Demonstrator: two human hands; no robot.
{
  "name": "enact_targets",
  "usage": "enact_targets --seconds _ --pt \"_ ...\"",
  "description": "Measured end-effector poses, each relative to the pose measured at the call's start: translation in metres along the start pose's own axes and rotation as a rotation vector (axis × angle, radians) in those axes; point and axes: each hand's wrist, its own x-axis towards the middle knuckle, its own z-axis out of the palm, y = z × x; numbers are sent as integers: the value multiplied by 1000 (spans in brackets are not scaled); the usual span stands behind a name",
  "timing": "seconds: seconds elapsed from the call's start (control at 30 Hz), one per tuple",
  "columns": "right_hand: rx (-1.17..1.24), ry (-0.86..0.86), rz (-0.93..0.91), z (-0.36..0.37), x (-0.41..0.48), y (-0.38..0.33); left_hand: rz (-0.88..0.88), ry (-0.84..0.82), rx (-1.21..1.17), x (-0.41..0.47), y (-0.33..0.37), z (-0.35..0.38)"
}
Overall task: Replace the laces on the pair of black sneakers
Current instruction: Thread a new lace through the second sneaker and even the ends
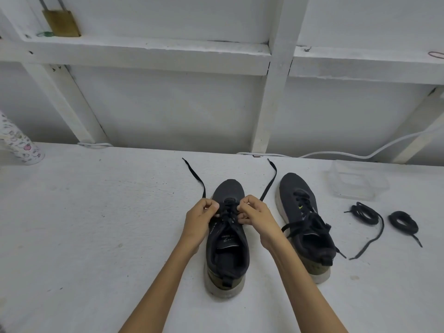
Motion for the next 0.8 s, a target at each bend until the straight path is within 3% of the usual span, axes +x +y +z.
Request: enact_targets --seconds 0.13,0.37,0.67,0.8 --pt "78 22 -22 -2 -4 4 43 35 11 -1 0 1" --pt "-6 88 -139 -5 -14 15 57 39 84 -7 -4 -4" --pt "-196 98 -253 -3 -15 13 319 -40 220 -14 -8 -2" --pt "-231 82 -213 -3 -12 9 267 4 171 -14 -9 0"
